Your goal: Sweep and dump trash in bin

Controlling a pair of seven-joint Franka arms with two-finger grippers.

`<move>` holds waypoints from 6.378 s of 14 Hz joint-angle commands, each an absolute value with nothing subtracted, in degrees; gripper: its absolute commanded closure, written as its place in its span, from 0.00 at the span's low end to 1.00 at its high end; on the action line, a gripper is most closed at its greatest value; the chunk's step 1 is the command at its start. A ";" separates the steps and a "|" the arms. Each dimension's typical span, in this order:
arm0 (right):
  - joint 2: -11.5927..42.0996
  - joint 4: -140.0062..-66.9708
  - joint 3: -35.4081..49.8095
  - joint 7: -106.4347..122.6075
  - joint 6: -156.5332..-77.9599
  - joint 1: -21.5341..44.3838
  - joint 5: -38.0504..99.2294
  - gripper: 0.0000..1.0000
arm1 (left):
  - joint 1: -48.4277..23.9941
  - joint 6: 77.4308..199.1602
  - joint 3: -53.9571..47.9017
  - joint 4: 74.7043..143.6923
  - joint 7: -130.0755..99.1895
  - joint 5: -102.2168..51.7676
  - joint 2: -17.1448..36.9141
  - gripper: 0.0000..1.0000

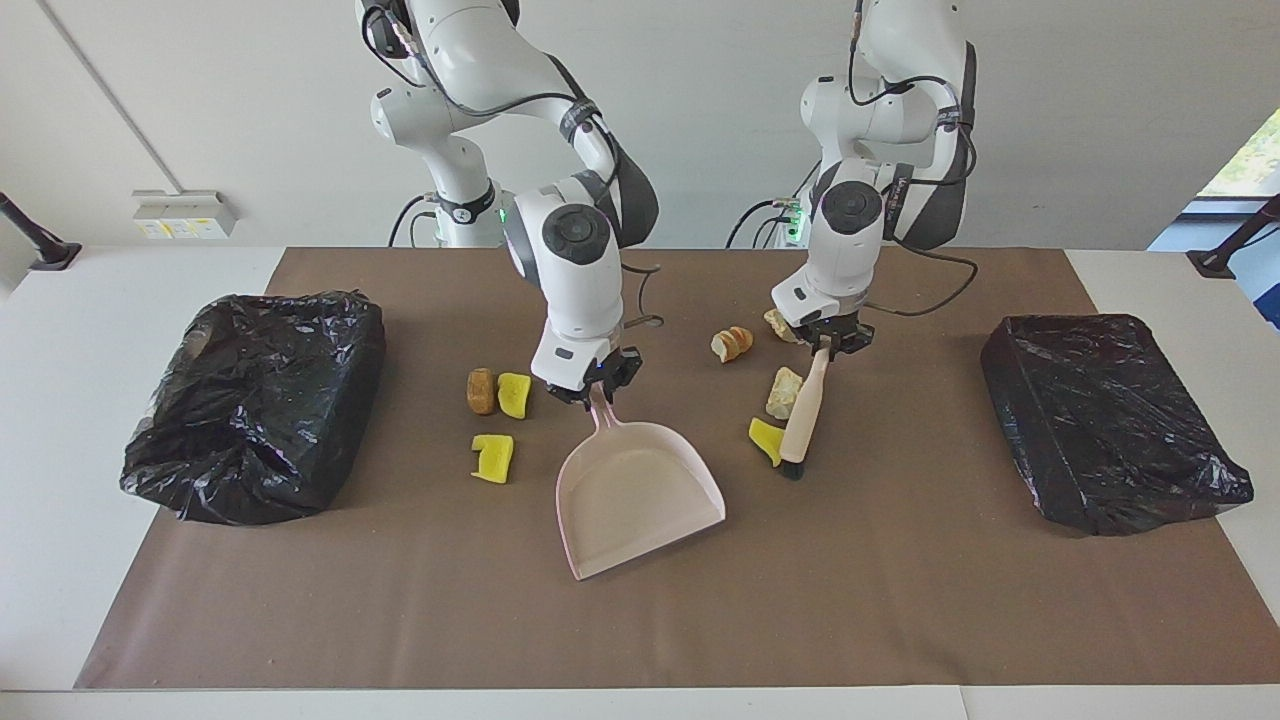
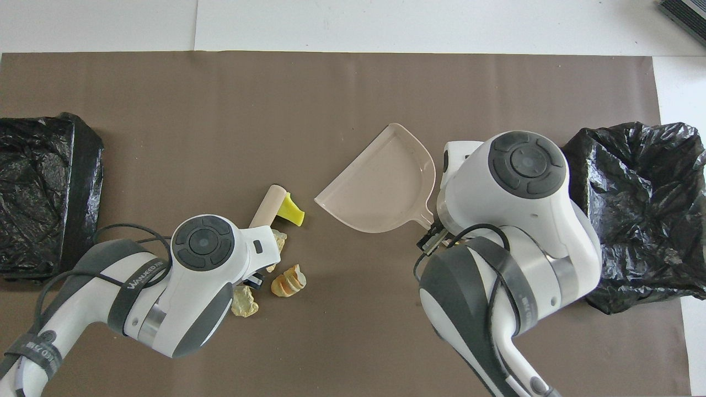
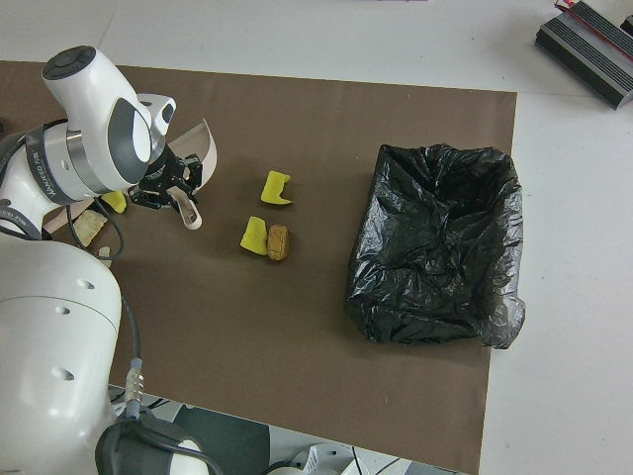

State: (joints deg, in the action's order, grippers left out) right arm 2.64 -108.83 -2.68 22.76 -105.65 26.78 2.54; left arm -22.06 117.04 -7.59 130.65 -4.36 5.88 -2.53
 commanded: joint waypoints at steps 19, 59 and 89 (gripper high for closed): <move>5.10 -125.68 -2.29 42.71 -124.01 35.86 -5.01 1.00 | -20.71 128.30 -6.77 133.24 -9.93 5.01 -0.37 1.00; 6.06 -124.63 -2.29 44.65 -124.63 35.24 -4.92 1.00 | -19.03 106.44 -6.77 147.30 -43.89 -3.51 -22.85 1.00; 5.36 -121.38 -2.37 46.31 -118.57 33.05 -4.92 1.00 | -29.73 109.44 -5.01 130.52 -20.85 -13.62 -12.91 1.00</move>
